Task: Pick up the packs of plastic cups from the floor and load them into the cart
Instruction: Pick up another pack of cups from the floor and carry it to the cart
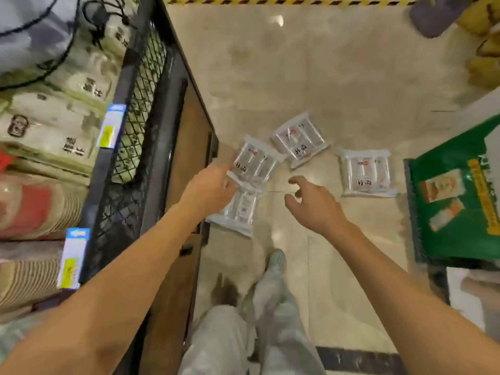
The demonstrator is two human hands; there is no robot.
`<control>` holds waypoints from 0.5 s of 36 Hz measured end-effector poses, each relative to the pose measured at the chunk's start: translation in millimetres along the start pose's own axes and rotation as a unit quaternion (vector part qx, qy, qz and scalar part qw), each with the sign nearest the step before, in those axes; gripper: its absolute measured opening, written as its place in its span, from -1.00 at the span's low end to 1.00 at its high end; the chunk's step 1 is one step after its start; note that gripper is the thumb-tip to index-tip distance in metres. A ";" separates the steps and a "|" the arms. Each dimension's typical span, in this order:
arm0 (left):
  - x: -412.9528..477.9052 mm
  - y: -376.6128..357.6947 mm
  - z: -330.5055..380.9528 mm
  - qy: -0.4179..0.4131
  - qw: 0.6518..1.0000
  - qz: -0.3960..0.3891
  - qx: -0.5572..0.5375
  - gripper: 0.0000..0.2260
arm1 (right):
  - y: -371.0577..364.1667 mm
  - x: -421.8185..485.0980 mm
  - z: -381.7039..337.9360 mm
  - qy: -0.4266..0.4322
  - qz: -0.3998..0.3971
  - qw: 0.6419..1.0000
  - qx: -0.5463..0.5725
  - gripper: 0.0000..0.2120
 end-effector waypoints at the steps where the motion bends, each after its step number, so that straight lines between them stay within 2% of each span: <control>1: 9.0 -10.9 -12.4 0.007 1.000 -0.001 -0.008 -0.54 | -12.9 13.7 1.9 -0.004 -0.010 1.000 0.008 -0.57; 8: 64.6 -115.0 -132.1 0.091 0.993 -0.071 -0.024 -0.53 | -130.9 101.5 26.9 -0.062 -0.064 0.991 0.101 -0.53; 12: 96.4 -176.8 -200.7 0.126 0.989 -0.077 -0.023 -0.45 | -213.8 148.4 49.3 -0.093 -0.087 0.981 0.146 -0.49; 18: 149.0 -286.2 -300.0 0.143 0.983 -0.109 0.018 -0.38 | -339.8 228.8 86.8 -0.097 -0.090 0.972 0.194 -0.42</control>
Point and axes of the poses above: each hand's wrist, its own x-axis towards the middle knuckle, its own y-axis out of the back of the hand, z = x × y, the point moved 8 cm from there along x, towards the middle knuckle, and after that the axes turned 9 degrees about -y, right-handed, at the moved point
